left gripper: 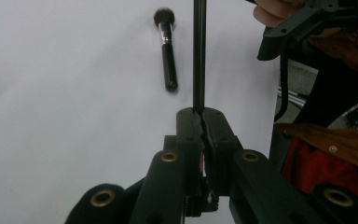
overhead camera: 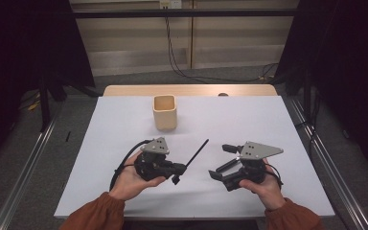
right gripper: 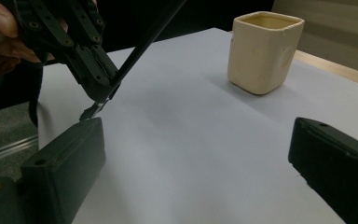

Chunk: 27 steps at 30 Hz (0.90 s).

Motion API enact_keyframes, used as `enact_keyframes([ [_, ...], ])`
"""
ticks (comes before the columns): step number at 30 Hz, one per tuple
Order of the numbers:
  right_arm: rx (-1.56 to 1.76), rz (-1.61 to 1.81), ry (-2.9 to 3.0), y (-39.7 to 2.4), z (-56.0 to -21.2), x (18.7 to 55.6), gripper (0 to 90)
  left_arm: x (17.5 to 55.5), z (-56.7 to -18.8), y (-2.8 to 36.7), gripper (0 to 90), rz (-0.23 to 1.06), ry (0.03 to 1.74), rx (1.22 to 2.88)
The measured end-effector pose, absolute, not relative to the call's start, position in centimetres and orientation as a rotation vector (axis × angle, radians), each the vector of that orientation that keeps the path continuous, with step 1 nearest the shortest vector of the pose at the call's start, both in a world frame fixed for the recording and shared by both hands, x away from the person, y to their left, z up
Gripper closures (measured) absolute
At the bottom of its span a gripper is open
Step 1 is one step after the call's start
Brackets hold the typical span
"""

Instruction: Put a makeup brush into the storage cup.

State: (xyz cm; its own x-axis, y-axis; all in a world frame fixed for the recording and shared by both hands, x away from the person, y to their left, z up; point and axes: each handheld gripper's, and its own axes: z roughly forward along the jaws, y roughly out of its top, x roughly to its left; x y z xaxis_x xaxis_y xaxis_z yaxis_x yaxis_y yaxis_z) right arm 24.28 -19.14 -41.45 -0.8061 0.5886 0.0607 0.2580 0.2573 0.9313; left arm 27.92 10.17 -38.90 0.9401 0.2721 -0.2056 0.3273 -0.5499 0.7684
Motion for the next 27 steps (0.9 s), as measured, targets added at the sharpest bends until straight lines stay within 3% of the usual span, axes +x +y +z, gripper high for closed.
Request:
enact_keyframes([
  [27,0.637,1.449,2.556,-17.4,-40.2,26.2,1.5,28.6,-37.5,9.6,86.1,-0.061,0.361,2.443],
])
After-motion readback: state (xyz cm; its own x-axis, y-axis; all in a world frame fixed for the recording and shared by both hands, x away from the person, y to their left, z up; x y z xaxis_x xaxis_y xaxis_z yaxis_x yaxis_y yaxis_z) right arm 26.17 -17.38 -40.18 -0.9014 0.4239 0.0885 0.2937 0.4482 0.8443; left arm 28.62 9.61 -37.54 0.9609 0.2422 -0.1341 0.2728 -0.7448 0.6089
